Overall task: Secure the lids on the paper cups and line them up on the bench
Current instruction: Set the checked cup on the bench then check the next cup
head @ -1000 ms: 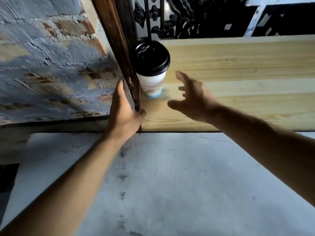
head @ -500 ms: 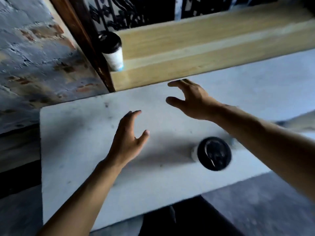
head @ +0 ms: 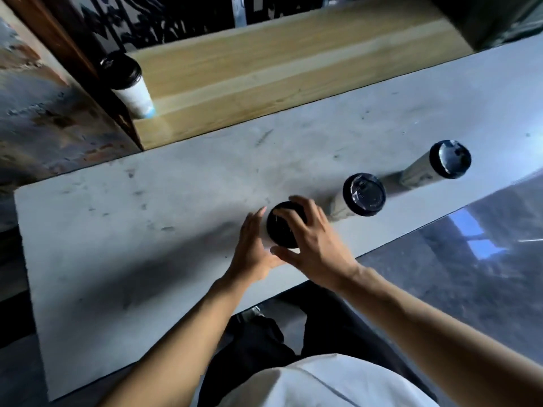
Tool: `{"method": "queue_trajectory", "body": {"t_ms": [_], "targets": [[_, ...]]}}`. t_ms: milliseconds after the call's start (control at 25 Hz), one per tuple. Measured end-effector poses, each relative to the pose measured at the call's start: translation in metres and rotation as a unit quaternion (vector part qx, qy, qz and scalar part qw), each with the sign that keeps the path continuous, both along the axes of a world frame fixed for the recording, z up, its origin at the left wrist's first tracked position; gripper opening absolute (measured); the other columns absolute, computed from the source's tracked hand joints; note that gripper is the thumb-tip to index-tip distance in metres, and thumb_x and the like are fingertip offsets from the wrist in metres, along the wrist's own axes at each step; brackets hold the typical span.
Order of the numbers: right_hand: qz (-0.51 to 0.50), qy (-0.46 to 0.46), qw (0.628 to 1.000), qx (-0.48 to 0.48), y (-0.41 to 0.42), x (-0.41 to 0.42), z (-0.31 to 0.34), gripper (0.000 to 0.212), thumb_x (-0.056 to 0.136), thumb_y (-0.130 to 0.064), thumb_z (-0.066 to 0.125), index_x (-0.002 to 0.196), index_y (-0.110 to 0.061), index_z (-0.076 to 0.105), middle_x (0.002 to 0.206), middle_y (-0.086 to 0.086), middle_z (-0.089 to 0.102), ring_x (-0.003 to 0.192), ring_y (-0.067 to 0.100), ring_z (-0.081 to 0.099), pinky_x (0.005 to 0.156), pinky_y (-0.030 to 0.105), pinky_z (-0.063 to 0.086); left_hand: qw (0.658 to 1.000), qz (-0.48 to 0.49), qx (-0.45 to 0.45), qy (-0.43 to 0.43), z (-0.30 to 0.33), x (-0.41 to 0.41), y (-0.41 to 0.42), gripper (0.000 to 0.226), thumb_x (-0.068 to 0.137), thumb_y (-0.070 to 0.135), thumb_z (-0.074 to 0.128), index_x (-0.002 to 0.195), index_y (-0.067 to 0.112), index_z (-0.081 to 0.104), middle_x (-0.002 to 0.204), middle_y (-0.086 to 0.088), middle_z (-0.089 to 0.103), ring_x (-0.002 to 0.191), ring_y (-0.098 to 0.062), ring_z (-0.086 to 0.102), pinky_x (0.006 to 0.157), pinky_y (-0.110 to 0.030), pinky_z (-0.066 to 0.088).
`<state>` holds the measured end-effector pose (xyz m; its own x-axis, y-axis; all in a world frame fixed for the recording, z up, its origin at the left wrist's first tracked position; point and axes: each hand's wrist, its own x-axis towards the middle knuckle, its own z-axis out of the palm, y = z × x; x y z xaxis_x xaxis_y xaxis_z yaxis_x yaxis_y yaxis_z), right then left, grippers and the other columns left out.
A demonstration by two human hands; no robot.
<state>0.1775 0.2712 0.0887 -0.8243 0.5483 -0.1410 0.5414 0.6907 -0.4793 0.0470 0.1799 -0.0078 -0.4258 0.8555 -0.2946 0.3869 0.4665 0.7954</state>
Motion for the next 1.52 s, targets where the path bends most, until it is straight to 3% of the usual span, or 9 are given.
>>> {"method": "queue_trajectory", "body": {"t_ms": [80,160,360,480,600,720,880,1160,1520], "targets": [[0.003,0.026,1.000,-0.007,0.005,0.003,-0.006,0.053,0.082,-0.030,0.073,0.129,-0.008,0.060,0.136,0.019,0.051,0.116,0.039,0.054,0.101,0.044,0.048,0.999,0.015,0.004,-0.031,0.005,0.006,0.018,0.039,0.064,0.027,0.073,0.100,0.034,0.063,0.098,0.013,0.070,0.097,-0.016,0.070,0.078,-0.034,0.058],[0.005,0.048,0.998,-0.030,0.019,0.004,-0.006,0.048,0.083,-0.028,0.069,0.127,-0.010,0.061,0.134,0.017,0.052,0.113,0.038,0.055,0.099,0.042,0.049,0.999,0.024,-0.016,-0.036,0.020,0.013,0.032,0.024,0.067,0.014,0.070,0.075,0.034,0.060,0.068,0.021,0.065,0.073,-0.007,0.058,0.058,-0.019,0.048],[0.041,0.045,0.986,-0.154,0.073,-0.002,0.014,0.056,0.079,-0.039,0.068,0.133,-0.029,0.058,0.128,0.006,0.050,0.119,0.028,0.054,0.102,0.039,0.049,0.993,0.094,-0.011,-0.072,0.066,0.018,0.034,0.047,0.069,0.000,0.078,0.099,0.035,0.067,0.093,0.006,0.076,0.078,0.000,0.066,0.068,-0.026,0.055],[0.088,0.045,0.976,-0.192,0.116,-0.011,0.034,0.061,0.080,-0.043,0.072,0.138,-0.037,0.055,0.123,0.005,0.049,0.117,0.025,0.057,0.099,0.032,0.049,0.990,0.128,-0.043,-0.032,0.105,0.023,0.040,0.058,0.075,0.009,0.074,0.122,0.039,0.059,0.108,0.016,0.071,0.090,0.008,0.065,0.071,-0.010,0.050],[0.123,0.054,0.963,-0.233,0.149,-0.025,0.056,0.051,0.088,-0.045,0.071,0.137,-0.038,0.059,0.117,0.005,0.051,0.106,0.019,0.060,0.095,0.028,0.048,0.985,0.165,-0.046,0.019,0.143,0.034,0.047,0.075,0.077,0.017,0.072,0.144,0.035,0.045,0.118,0.019,0.062,0.100,-0.006,0.064,0.074,-0.007,0.048],[0.091,0.074,0.941,-0.318,0.166,-0.038,0.064,0.042,0.089,-0.061,0.059,0.124,-0.039,0.066,0.111,0.004,0.058,0.091,0.011,0.064,0.082,0.030,0.050,0.980,0.179,-0.034,0.081,0.171,0.043,0.056,0.074,0.075,0.037,0.066,0.145,0.031,0.042,0.125,0.010,0.066,0.105,-0.015,0.066,0.082,-0.026,0.057],[0.067,0.081,0.897,-0.429,0.171,-0.043,0.076,0.074,0.085,-0.080,0.033,0.117,-0.025,0.071,0.109,-0.008,0.075,0.095,0.011,0.066,0.073,0.027,0.045,0.965,0.198,-0.074,0.156,0.211,0.059,0.070,0.083,0.068,0.064,0.066,0.140,0.033,0.040,0.124,0.006,0.069,0.107,-0.024,0.067,0.087,-0.041,0.057],[0.024,0.157,0.786,-0.598,0.147,-0.043,0.076,0.048,0.101,-0.044,0.035,0.126,-0.020,0.069,0.131,0.016,0.069,0.113,0.030,0.065,0.097,0.050,0.046,0.958,0.177,-0.168,0.147,0.237,0.058,0.067,0.062,0.069,0.051,0.073,0.119,0.028,0.042,0.103,0.002,0.068,0.088,-0.031,0.065,0.072,-0.038,0.054],[0.025,0.189,0.821,-0.538,0.134,-0.048,0.076,0.038,0.098,-0.032,0.041,0.109,-0.023,0.077,0.122,0.008,0.074,0.118,0.033,0.065,0.105,0.054,0.047,0.961,0.156,-0.183,0.138,0.240,0.045,0.062,0.067,0.066,0.048,0.074,0.123,0.029,0.044,0.098,0.005,0.066,0.079,-0.026,0.060,0.064,-0.032,0.045]]}}
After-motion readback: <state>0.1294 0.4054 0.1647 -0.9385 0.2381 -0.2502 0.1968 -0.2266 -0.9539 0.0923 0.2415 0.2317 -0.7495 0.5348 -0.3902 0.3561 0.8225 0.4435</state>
